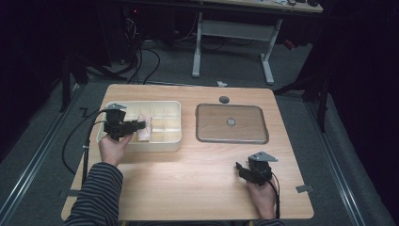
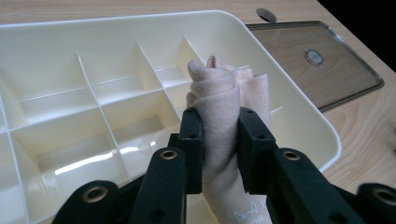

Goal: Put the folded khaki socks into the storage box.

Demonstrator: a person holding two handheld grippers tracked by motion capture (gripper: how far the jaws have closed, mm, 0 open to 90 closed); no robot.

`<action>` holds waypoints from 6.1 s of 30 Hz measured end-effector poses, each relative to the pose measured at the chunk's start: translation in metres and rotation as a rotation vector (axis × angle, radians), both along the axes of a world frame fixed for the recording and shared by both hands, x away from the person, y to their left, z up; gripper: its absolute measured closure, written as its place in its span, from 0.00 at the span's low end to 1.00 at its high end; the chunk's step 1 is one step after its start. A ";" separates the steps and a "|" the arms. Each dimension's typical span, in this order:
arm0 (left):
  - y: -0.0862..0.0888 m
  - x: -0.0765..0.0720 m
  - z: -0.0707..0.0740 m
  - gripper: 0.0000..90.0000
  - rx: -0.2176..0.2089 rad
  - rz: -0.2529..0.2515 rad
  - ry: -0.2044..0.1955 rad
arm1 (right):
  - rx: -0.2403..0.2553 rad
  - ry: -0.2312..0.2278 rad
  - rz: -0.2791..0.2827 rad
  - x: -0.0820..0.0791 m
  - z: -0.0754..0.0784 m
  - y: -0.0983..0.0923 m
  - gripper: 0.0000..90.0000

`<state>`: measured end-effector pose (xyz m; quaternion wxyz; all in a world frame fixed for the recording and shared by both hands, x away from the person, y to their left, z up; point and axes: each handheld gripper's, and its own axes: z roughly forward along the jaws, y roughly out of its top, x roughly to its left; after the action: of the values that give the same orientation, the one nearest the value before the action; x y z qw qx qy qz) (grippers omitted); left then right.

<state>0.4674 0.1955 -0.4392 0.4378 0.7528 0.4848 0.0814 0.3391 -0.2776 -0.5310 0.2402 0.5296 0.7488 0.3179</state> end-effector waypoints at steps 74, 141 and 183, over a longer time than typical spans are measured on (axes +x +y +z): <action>-0.017 0.005 -0.030 0.83 0.338 -0.091 0.127 | 0.002 0.002 0.000 0.000 0.000 0.000 0.46; -0.021 0.005 -0.031 0.81 0.358 -0.035 0.099 | 0.003 0.002 0.001 0.000 0.000 0.000 0.46; 0.007 -0.029 0.003 0.65 0.202 0.092 -0.017 | 0.002 0.002 0.003 0.000 0.000 0.000 0.45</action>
<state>0.4382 0.2028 -0.4359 0.3594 0.7693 0.5046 0.1563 0.3390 -0.2777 -0.5310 0.2382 0.5290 0.7496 0.3185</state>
